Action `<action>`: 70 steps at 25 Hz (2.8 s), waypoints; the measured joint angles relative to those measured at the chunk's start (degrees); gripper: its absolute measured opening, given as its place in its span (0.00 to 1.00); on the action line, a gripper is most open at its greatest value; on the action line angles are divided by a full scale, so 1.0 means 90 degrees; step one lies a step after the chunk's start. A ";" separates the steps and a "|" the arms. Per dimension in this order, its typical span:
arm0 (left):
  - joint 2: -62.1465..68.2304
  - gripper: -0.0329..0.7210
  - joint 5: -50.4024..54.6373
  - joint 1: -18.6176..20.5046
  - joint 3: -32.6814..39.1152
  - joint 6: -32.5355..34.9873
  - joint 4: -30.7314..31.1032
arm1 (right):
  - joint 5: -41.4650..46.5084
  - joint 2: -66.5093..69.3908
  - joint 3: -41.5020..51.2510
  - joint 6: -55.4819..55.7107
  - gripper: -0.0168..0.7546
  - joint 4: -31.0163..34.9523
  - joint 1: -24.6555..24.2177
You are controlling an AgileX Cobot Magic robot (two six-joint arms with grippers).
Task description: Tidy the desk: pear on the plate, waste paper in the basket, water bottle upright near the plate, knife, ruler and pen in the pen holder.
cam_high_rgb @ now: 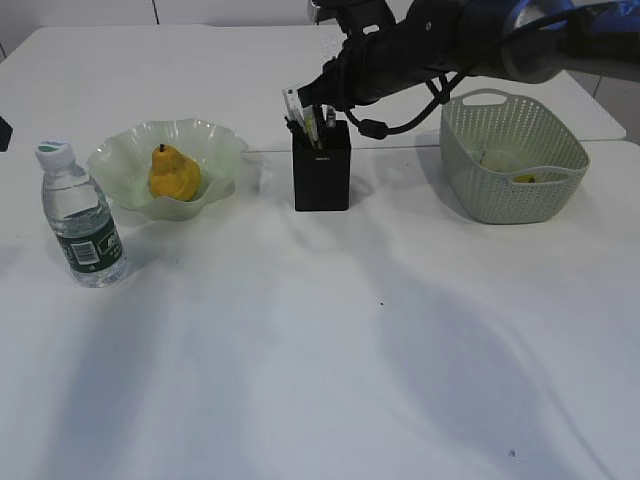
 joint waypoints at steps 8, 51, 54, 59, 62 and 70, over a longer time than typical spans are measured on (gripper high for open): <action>0.0000 0.74 0.0000 0.0000 0.0000 0.0000 0.0000 | -0.0013 0.0000 0.0000 0.0000 0.24 0.0000 0.0000; 0.0000 0.74 0.0195 0.0000 0.0000 0.0000 0.0000 | 0.5673 -0.0067 -0.3051 0.2377 0.29 -0.2486 0.0000; 0.0000 0.74 0.0217 0.0000 0.0000 0.0000 0.0000 | 0.5673 -0.0067 -0.3051 0.2571 0.29 -0.2486 0.0000; 0.0000 0.74 0.0312 0.0000 0.0000 0.0000 0.0000 | 0.5686 -0.0110 -0.3051 0.2618 0.29 -0.2486 0.0000; 0.0000 0.74 0.0361 0.0000 0.0000 0.0000 0.0000 | 0.5686 -0.0240 -0.3051 0.2628 0.29 -0.2486 0.0000; 0.0000 0.74 0.0498 0.0000 0.0000 0.0000 0.0308 | 0.5695 -0.0739 -0.3051 0.2696 0.29 -0.2393 0.0000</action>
